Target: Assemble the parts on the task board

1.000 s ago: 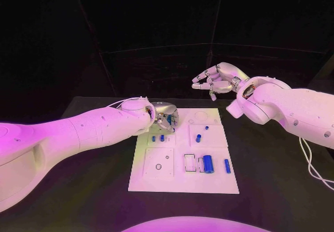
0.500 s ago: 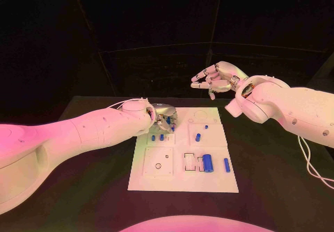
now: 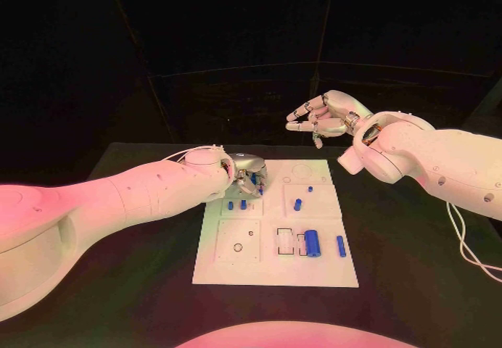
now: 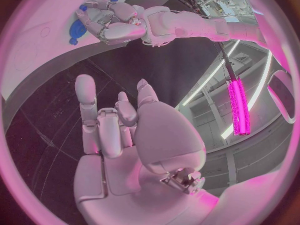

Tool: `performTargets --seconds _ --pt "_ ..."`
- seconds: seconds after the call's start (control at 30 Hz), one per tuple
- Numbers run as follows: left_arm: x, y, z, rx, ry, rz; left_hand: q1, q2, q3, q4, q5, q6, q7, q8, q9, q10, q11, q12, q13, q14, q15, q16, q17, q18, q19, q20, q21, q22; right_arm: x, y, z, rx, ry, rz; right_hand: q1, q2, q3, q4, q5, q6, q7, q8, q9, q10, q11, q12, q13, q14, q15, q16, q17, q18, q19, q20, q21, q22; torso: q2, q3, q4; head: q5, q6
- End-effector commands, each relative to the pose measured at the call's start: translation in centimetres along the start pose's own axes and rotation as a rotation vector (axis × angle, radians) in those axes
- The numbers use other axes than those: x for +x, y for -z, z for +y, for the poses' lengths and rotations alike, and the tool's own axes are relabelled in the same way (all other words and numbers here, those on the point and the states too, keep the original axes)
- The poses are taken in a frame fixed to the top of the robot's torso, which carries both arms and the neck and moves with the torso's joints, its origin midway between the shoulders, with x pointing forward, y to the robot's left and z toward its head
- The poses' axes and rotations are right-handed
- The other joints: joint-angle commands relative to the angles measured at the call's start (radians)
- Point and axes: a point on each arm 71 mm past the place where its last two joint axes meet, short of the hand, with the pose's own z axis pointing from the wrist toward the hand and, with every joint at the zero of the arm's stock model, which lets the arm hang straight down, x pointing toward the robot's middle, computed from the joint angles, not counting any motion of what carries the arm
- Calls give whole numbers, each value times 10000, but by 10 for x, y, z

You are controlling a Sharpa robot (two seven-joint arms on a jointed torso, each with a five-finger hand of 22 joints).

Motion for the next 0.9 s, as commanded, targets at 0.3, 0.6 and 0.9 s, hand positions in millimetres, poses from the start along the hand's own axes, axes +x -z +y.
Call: performTargets --seconds 0.3,0.6,0.9 --pt "5 1 4 -165 35 65 -39 277 872 -126 -24 534 24 -134 16 711 -52 -510 -288 405 -123 52 -51 -80 96 -75 -26 -11 -2 0 1 -70 29 -65 66 92 -24 26 86 20 -79 69 -4 -33 -25 -39 4 433 -47 -28 6 107 -2 -20 -32 0 -15 3 12 -83 -39" --pt "-2 9 7 -28 813 -972 -129 165 1114 -199 -10 692 61 -230 17 983 -41 -767 -388 398 -123 30 -128 -93 125 -72 3 47 -3 0 0 -36 39 -125 66 92 -24 26 86 20 -79 69 -4 -33 -25 -39 4 433 -47 -28 6 107 -2 -20 -32 0 -18 1 46 -44 -35" --pt "-16 24 4 304 1261 -1788 -167 110 1190 -224 -10 709 76 -291 8 1021 -25 -889 -431 401 -113 35 -131 -92 132 -67 -13 35 -2 -1 0 -20 36 -112 58 103 -29 39 94 25 -80 73 -4 -31 -25 -38 6 434 -48 -27 9 107 -2 -21 -34 -4 -17 -8 31 18 -1"
